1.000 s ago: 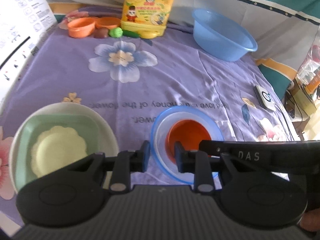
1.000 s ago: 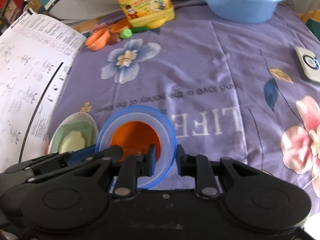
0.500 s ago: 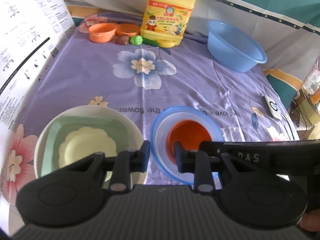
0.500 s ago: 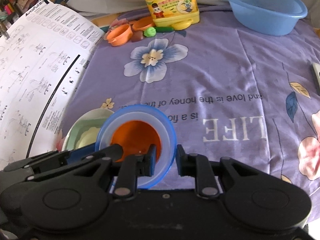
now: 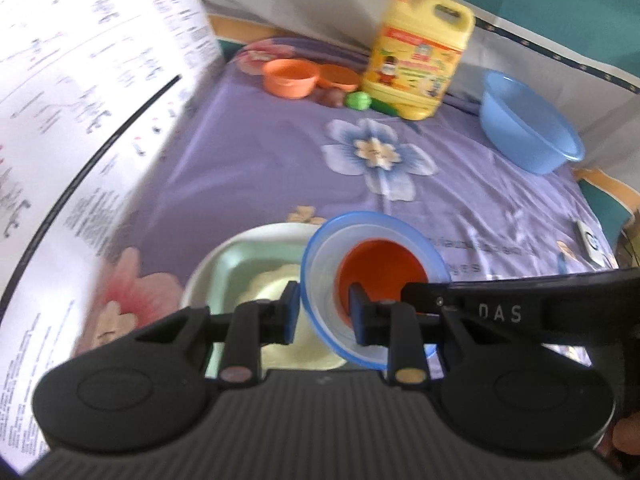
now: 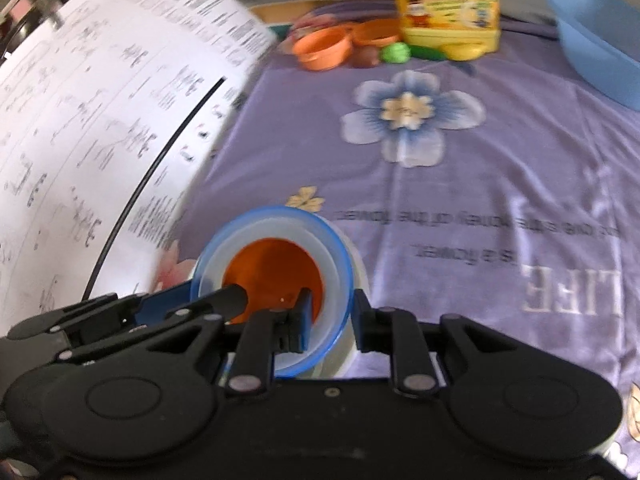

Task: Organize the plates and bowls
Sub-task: 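Carry the nested bowls onto the yellow plate with the right tool, then open the right tool and release the nested bowls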

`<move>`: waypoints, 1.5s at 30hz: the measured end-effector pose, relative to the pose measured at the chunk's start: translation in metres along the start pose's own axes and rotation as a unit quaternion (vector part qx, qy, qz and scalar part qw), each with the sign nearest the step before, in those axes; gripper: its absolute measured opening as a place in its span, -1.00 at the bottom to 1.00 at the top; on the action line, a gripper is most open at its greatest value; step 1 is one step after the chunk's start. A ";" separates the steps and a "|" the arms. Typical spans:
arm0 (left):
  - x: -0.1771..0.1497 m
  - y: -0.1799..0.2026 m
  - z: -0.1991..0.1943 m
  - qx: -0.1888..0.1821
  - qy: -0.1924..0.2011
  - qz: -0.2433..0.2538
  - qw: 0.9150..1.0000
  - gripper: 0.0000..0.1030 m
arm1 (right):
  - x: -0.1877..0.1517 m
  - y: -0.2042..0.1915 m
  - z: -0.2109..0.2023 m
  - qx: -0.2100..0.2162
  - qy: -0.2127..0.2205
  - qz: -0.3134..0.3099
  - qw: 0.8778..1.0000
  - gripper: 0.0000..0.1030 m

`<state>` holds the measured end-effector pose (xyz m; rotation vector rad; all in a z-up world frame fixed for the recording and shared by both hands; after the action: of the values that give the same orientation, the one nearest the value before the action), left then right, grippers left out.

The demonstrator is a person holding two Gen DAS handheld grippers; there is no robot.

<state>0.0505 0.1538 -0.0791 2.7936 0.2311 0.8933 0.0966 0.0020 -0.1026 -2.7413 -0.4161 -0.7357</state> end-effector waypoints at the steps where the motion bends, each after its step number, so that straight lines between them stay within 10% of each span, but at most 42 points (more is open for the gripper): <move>1: 0.001 -0.007 0.001 0.003 -0.001 -0.004 1.000 -0.51 | 0.001 -0.005 0.003 0.002 -0.003 -0.004 1.000 -0.60; 20: -0.002 -0.045 0.032 0.011 -0.032 -0.029 0.999 -0.50 | 0.004 -0.031 0.050 0.004 -0.056 -0.029 0.998 -0.60; 30: -0.001 -0.045 0.028 0.024 -0.014 -0.023 0.999 -0.12 | 0.005 -0.026 0.046 0.001 -0.046 -0.030 0.999 -0.48; 45: 0.006 -0.053 -0.026 0.057 0.073 -0.025 0.995 1.00 | -0.002 0.000 -0.005 -0.010 0.018 -0.007 1.000 0.91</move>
<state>0.0356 0.2098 -0.0670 2.8130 0.3827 1.1070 0.0930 -0.0004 -0.0989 -2.7418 -0.4222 -0.7958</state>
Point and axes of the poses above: each gripper's, at about its wrist camera, not at the fingertips, and z roughly the way its jaws point, y to its right, x to its top, the point moved 4 cm from there along z, roughly the way its jaws point, and after that the axes turned 7 degrees about -z, right-handed, at the moved point
